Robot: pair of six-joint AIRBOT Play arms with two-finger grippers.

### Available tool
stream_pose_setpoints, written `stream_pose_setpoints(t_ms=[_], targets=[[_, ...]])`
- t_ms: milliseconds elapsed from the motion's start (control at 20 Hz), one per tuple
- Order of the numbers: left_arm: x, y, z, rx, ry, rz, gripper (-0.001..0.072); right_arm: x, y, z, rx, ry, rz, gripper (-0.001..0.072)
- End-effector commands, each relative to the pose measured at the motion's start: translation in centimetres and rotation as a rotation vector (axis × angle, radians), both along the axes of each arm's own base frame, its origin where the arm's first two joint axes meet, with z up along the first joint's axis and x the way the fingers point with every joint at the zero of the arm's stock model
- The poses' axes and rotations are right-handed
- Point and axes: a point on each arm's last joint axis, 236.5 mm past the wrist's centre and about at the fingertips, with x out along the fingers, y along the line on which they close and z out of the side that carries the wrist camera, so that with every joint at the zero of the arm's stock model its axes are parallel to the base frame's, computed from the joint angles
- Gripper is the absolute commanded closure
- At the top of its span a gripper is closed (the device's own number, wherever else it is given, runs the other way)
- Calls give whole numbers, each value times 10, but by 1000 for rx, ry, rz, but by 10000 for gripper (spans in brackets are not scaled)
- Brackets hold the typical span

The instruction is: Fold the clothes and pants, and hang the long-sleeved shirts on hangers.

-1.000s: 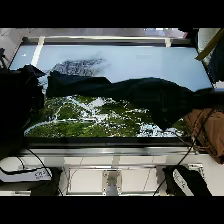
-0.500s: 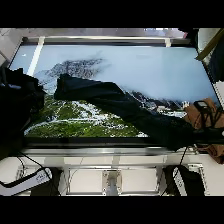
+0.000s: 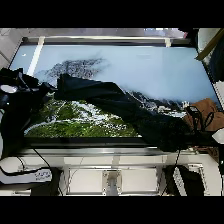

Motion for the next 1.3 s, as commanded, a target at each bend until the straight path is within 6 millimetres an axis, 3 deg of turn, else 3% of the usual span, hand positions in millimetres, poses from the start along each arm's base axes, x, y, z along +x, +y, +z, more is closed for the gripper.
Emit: stream_pose_setpoints(t_ms=[0,200,350,500,600,700,750,800,900,1050,1150,1250], targets=[[9,20,-34,-56,40,120,123,2,6,1,26,-10,0,675],[11,35,-37,-24,21,129,130,14,1,4,16,-57,-33,676],[21,21,-45,4,7,117,131,31,-3,9,20,-120,-91,675],[33,5,-53,21,-8,111,135,33,0,11,35,-128,-93,675],[38,-2,-60,11,-7,116,253,34,0,11,34,-133,-95,675],[41,-4,-61,14,-7,106,682,38,-2,13,28,-150,-102,675],[44,-1,-55,14,-21,108,695,40,-4,15,19,-158,-103,675],[48,3,-42,14,-42,105,696,41,-7,19,5,-168,-102,675],[53,15,5,62,-139,48,696,48,-17,42,-44,-214,-95,676],[38,42,111,156,-319,8,696,59,-30,104,-129,-328,-81,676],[15,57,186,242,-453,28,697,59,-31,146,-158,-397,-68,676],[-15,55,261,376,-615,14,698,54,-29,187,-185,-465,-51,676]])
